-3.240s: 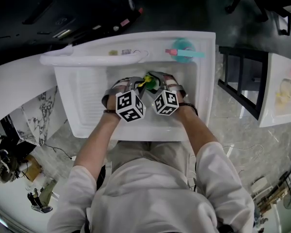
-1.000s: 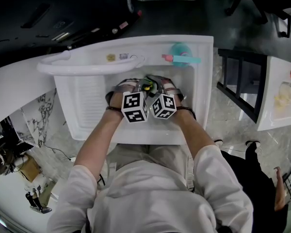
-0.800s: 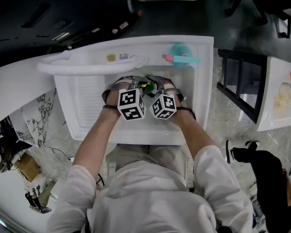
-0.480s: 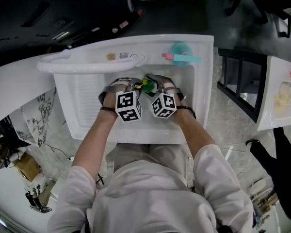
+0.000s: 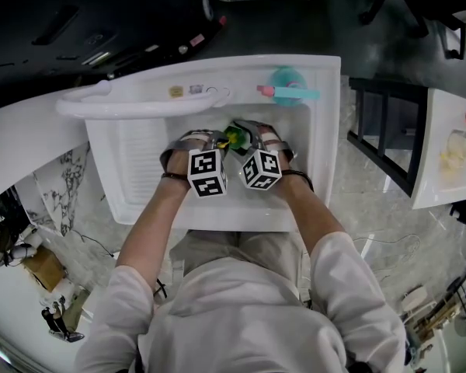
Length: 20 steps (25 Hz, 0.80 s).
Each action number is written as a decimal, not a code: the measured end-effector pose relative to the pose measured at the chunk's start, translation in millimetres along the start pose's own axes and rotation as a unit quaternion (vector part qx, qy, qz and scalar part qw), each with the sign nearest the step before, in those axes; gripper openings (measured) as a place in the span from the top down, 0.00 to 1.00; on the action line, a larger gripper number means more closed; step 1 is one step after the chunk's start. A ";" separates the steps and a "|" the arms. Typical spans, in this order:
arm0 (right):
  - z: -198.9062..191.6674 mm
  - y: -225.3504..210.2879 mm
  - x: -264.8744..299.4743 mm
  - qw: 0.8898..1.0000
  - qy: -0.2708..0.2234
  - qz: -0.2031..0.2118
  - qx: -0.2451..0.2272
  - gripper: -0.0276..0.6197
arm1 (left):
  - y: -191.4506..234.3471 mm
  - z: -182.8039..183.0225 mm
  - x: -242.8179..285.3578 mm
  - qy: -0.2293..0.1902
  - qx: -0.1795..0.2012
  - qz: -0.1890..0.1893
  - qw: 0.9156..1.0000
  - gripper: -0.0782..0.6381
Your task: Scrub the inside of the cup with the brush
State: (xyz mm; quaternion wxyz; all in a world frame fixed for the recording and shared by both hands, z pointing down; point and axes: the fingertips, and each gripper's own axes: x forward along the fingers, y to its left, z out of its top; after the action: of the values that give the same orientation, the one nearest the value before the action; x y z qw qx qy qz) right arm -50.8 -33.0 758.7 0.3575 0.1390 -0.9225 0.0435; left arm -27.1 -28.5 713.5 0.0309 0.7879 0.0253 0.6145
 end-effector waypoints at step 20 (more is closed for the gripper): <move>0.0 0.0 -0.3 1.000 0.003 0.003 -0.001 0.49 | 19.7 15.2 -47.2 -0.057 -0.060 0.029 0.996 0.84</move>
State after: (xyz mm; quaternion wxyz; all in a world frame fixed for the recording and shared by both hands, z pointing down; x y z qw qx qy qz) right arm -50.6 -32.9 758.5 0.3598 0.1359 -0.9220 0.0443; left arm -23.8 -52.1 665.8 0.0617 0.8187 -0.0363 0.5697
